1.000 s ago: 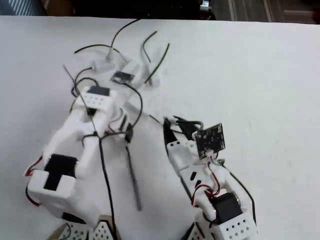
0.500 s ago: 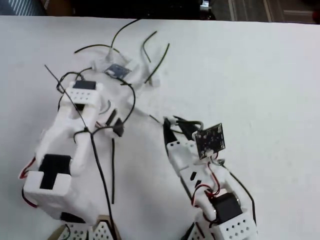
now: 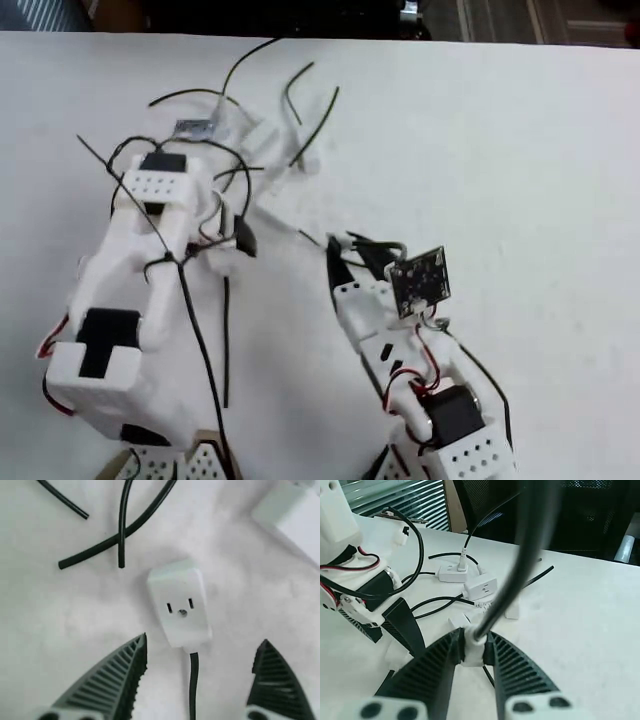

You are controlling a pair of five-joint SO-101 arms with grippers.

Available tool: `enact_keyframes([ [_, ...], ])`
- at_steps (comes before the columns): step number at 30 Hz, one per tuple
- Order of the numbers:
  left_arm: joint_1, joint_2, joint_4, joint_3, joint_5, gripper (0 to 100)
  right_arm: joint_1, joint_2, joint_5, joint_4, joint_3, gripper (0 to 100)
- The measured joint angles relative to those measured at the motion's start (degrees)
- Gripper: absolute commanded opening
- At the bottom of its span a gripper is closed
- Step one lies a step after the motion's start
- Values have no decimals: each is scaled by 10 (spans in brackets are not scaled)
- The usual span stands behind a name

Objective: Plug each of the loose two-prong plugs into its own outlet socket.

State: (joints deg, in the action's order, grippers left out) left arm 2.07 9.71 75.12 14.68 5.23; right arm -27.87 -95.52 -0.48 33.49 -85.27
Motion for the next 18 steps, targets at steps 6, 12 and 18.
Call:
enact_keyframes([
  [6, 8, 0, -81, 63, 4, 238, 0, 0, 0, 0, 0, 17],
  [12, 8, 0, -155, 84, -28, 86, 0, 0, 0, 0, 0, 17],
  [18, 8, 0, -164, 84, -153, 80, 0, 0, 0, 0, 0, 17],
])
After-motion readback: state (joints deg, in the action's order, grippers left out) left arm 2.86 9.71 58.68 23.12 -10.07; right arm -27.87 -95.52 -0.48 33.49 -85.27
